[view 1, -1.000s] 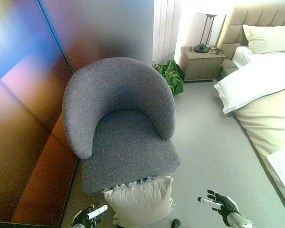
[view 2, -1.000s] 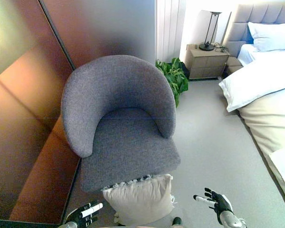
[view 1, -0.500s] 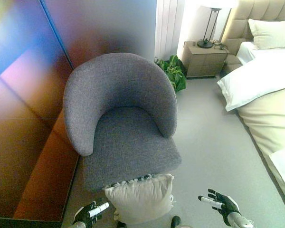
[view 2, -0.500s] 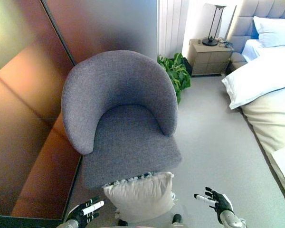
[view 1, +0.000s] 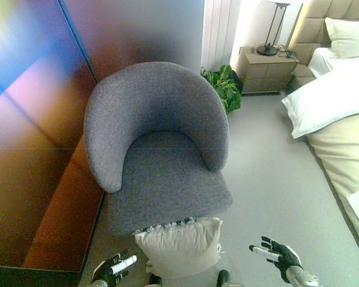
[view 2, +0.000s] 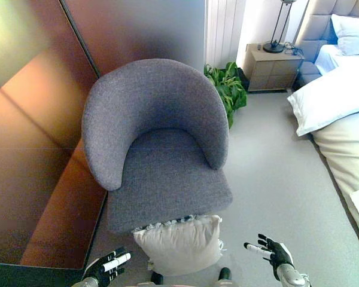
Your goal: Pick up the pillow and put it on the sofa.
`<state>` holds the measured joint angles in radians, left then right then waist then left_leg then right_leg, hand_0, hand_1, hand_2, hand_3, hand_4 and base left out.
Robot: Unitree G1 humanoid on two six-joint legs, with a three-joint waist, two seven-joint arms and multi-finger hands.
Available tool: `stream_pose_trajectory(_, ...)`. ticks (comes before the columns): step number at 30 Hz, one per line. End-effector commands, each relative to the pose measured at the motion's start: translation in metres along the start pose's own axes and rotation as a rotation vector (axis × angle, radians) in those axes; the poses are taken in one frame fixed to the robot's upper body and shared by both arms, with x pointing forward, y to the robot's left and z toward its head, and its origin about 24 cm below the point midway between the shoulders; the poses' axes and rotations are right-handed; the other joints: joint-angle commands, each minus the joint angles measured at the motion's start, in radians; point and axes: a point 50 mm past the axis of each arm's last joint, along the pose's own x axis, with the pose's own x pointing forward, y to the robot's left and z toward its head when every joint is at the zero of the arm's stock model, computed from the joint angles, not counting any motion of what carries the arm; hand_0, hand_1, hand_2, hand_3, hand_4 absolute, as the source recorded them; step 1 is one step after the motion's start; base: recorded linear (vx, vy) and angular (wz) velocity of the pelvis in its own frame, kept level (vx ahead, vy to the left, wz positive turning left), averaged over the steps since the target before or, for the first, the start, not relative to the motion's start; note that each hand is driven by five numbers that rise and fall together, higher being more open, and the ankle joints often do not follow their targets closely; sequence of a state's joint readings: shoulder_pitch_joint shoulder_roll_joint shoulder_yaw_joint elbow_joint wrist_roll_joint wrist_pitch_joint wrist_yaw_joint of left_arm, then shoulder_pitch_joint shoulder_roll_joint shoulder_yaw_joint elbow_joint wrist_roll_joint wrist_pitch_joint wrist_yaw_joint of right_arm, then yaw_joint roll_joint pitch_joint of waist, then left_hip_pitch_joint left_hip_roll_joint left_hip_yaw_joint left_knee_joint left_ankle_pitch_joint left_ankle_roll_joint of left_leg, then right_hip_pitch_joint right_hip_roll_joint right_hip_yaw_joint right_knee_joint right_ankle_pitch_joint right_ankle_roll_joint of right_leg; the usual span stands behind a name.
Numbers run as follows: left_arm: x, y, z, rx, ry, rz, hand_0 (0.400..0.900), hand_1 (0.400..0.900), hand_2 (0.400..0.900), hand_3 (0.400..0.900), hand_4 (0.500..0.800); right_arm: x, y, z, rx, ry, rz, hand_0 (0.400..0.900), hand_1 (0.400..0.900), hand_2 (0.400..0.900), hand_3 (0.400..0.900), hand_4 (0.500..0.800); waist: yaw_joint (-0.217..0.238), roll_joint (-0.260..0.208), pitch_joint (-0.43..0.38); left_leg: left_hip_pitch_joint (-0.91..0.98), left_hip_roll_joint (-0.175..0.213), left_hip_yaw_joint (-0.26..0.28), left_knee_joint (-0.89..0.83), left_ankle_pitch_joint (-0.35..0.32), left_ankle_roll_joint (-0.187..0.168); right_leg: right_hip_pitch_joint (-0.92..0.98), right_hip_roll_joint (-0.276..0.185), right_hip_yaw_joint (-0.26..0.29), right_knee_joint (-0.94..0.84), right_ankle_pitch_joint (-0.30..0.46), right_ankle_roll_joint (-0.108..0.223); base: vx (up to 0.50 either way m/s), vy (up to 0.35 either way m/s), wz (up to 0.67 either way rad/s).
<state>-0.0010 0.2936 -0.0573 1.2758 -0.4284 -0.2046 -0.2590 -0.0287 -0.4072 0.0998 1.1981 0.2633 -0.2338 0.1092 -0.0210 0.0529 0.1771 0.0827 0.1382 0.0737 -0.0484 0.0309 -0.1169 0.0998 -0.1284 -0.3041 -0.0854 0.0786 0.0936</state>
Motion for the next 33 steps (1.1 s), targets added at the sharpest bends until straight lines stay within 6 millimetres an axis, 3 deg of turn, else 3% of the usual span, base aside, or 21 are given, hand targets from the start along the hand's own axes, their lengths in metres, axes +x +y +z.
stream_pose_trajectory(1,-0.001,0.017,0.043,0.055,-0.183,0.008,0.9,0.9,0.9,0.9,0.8,0.009,0.001,0.05,0.003,-0.204,0.001,0.9,0.9,0.9,0.9,0.8,0.013,-0.033,0.032,-0.108,-0.01,0.045,0.181,-0.071,0.033,-0.077,0.003,0.08,0.193,-0.181,-0.035,-0.13,-0.053,0.03)
stream_pose_trajectory(7,0.002,0.013,0.114,0.074,-0.386,-0.037,0.9,0.9,0.9,0.9,0.8,0.014,0.006,0.142,-0.01,-0.484,0.003,0.9,0.9,0.9,0.9,0.8,0.008,0.003,0.203,-0.379,-0.044,0.008,0.351,-0.07,0.055,-0.36,0.01,0.131,0.409,-0.203,-0.085,-0.32,-0.049,0.09)
stream_pose_trajectory(15,-0.002,0.009,0.159,0.034,-0.539,-0.027,0.9,0.9,0.9,0.9,0.8,0.003,0.02,0.231,-0.072,-0.694,0.021,0.9,0.9,0.9,0.9,0.8,0.018,0.018,0.3,-0.633,-0.078,0.014,0.537,-0.104,0.073,-0.638,0.002,0.167,0.614,-0.218,-0.105,-0.19,-0.01,0.02)
stream_pose_trajectory(21,-0.005,0.007,0.178,0.036,-0.594,-0.019,0.9,0.9,0.9,0.9,0.8,-0.007,0.017,0.268,-0.068,-0.784,0.018,0.9,0.9,0.9,0.9,0.8,0.028,0.025,0.334,-0.769,-0.076,0.028,0.684,-0.151,0.085,-0.772,-0.012,0.168,0.749,-0.239,-0.113,-0.11,-0.033,0.13)
stream_pose_trajectory(29,-0.007,0.006,0.183,0.028,-0.639,-0.018,0.9,0.9,0.9,0.9,0.8,-0.026,0.007,0.309,-0.11,-0.882,0.021,0.9,0.9,0.9,0.9,0.8,0.035,0.043,0.343,-0.905,-0.07,0.036,0.799,-0.189,0.104,-0.924,-0.022,0.172,0.855,-0.248,-0.123,-0.04,0.01,0.01)
stream_pose_trajectory(30,-0.008,0.006,0.185,0.027,-0.645,-0.015,0.9,0.9,0.9,0.9,0.8,-0.028,0.007,0.314,-0.12,-0.892,0.019,0.9,0.9,0.9,0.9,0.8,0.036,0.044,0.342,-0.914,-0.074,0.03,0.837,-0.236,0.099,-0.934,-0.022,0.18,0.888,-0.286,-0.115,0.06,0.001,0.02)
stream_pose_trajectory(33,-0.009,0.004,0.187,0.024,-0.669,-0.022,0.9,0.9,0.9,0.9,0.8,-0.035,0.006,0.327,-0.127,-0.921,0.014,0.9,0.9,0.9,0.9,0.8,0.04,0.052,0.342,-0.961,-0.078,0.027,0.863,-0.242,0.102,-0.984,-0.017,0.186,0.918,-0.288,-0.12,0.01,0.002,0.02)
